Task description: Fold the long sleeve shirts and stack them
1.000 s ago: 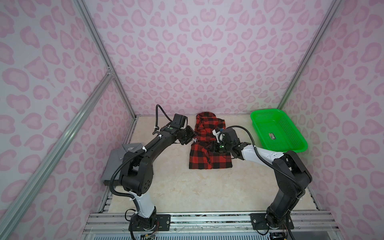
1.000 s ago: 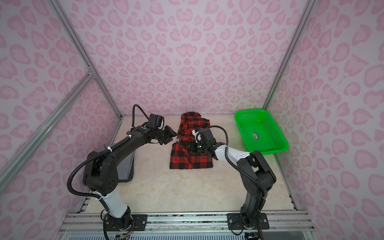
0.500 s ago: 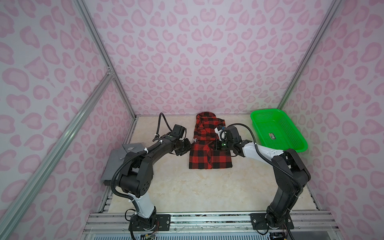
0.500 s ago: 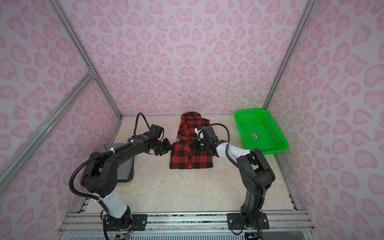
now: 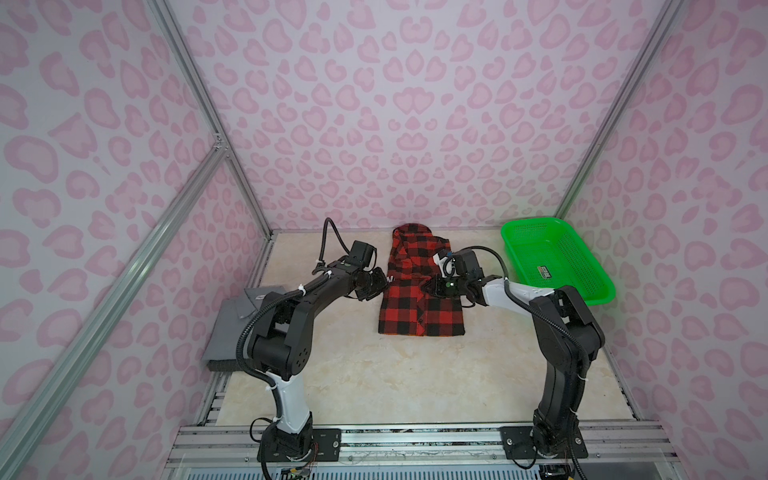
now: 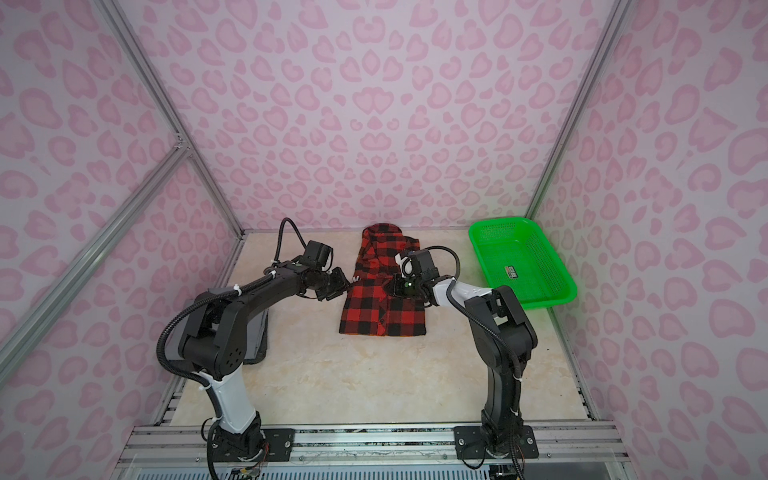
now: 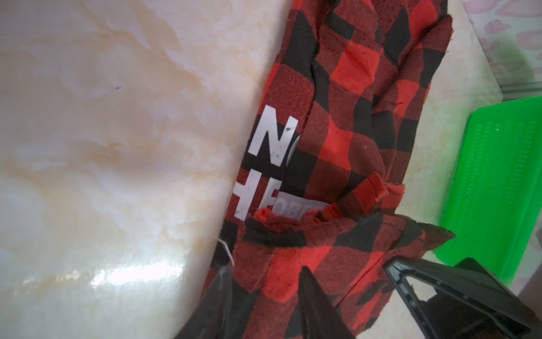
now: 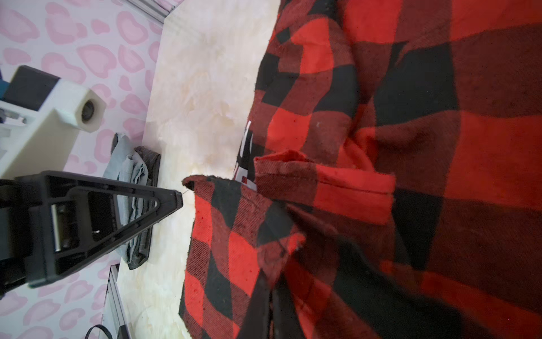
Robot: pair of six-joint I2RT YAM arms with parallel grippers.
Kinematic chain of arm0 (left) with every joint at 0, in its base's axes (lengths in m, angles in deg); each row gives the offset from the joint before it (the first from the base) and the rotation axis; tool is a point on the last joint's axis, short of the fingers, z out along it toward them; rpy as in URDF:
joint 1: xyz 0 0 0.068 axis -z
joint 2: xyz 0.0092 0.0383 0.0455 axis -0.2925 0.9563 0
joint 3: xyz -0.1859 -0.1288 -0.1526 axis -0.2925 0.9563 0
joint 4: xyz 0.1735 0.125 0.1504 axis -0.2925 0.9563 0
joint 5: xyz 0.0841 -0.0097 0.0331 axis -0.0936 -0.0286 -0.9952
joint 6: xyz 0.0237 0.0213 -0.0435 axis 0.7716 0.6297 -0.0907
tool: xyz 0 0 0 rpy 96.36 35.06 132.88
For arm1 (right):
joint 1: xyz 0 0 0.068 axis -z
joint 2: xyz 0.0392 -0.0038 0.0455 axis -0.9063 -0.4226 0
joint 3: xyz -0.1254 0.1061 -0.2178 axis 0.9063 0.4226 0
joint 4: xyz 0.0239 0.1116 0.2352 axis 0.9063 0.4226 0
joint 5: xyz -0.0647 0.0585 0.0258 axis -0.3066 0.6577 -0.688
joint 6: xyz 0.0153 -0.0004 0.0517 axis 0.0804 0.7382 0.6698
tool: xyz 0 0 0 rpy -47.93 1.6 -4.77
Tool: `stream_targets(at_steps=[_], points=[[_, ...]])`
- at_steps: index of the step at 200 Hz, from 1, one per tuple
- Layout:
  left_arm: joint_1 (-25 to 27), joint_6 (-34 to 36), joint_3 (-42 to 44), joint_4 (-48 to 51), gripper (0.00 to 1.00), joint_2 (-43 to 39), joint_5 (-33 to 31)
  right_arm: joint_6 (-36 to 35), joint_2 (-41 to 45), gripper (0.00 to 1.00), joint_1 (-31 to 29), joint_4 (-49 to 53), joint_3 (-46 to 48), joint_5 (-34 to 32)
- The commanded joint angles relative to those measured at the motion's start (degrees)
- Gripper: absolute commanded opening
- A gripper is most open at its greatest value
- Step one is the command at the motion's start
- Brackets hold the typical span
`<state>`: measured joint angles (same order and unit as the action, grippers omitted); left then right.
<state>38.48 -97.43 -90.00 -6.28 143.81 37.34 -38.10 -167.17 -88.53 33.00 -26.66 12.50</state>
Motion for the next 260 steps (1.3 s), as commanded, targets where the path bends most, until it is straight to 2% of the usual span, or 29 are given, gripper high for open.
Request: stream_targets(at_steps=[1, 25, 55, 80, 94, 126, 147, 188, 228, 260], points=[[-0.1, 1.2, -2.4, -1.5, 0.4, 2.0, 0.9, -0.6, -1.6, 0.02, 0.0, 1.0, -0.9, -0.4], [-0.2, 1.6, -4.6, -1.3, 0.39, 4.4, 1.2, -0.6, -3.2, 0.08, -0.1, 2.1, -1.7, -1.8], [-0.3, 0.7, -4.0, -0.8, 0.38, 3.4, 1.0, -1.3, -4.0, 0.31, 0.0, 7.0, -4.3, -4.2], [-0.2, -1.2, -1.7, 1.1, 0.4, -0.1, 0.6, -0.4, 2.2, 0.47, -0.1, 7.0, -2.6, -3.3], [-0.1, -3.1, 0.1, 1.1, 0.42, -2.8, 0.9, -1.8, 6.7, 0.51, -0.3, 9.5, -2.0, -5.1], [1.5, -7.0, 6.7, 0.7, 0.47, -8.4, -0.3, -3.1, 10.8, 0.49, 1.0, 17.9, -0.5, -11.7], [3.2, -7.6, 9.0, 0.9, 0.48, -11.0, -0.7, -2.4, 10.4, 0.43, 2.6, 17.0, 4.2, -11.7], [3.8, -6.7, 14.4, 1.4, 0.48, -16.9, -1.2, -2.3, 9.5, 0.33, 1.6, 12.8, 11.9, -11.7], [3.8, -5.6, 18.7, 3.4, 0.48, -23.3, -1.3, 0.3, 9.8, 0.31, -4.7, 11.8, 16.9, -14.1], [3.7, -4.6, 21.5, 5.9, 0.49, -29.2, -2.1, 8.8, 14.6, 0.32, -14.7, 8.8, 23.7, -16.0]])
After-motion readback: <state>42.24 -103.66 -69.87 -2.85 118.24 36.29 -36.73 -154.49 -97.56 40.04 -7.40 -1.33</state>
